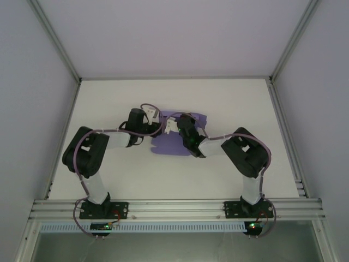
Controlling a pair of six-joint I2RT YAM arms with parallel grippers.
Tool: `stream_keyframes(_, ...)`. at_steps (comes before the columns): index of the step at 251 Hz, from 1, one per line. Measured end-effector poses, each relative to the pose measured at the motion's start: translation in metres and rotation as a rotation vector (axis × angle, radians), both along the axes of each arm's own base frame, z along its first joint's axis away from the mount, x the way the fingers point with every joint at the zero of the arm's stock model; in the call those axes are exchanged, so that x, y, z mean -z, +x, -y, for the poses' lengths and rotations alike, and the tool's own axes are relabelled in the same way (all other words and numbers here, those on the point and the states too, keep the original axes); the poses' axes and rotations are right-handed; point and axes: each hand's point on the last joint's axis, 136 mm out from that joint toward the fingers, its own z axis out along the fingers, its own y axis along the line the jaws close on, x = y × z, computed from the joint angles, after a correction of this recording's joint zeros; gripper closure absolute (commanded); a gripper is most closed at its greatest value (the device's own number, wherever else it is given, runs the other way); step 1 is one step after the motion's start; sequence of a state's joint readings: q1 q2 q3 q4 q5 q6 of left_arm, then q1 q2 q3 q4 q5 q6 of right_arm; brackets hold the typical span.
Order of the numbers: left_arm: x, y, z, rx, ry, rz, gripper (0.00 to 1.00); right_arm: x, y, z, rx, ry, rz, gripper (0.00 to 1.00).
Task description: Assemble paper box
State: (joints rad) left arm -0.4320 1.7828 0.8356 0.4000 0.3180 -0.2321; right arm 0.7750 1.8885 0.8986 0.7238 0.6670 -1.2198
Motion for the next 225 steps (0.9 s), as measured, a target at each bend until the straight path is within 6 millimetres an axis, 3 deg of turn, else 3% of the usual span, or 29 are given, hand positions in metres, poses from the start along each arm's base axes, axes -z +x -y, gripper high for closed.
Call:
stream_keyframes(47,-0.003,0.012,0.008,-0.004,-0.004,0.016,0.64,0.0,0.001,0.001,0.02,0.019,-0.03,1.0)
stream_keyframes(126,0.001,0.03,0.01,-0.118,0.038,0.071,0.89,0.0,-0.001,0.006,0.049,0.059,-0.083,1.0)
stream_keyframes(164,0.001,0.032,0.009,-0.142,0.053,0.09,0.88,0.0,-0.001,0.005,0.053,0.075,-0.101,1.0)
stream_keyframes(184,0.001,0.033,0.009,-0.148,0.058,0.093,0.74,0.0,0.0,0.005,0.056,0.078,-0.105,1.0)
stream_keyframes(225,-0.001,0.036,0.01,-0.154,0.052,0.1,0.72,0.0,-0.002,0.002,0.036,0.095,-0.129,1.0)
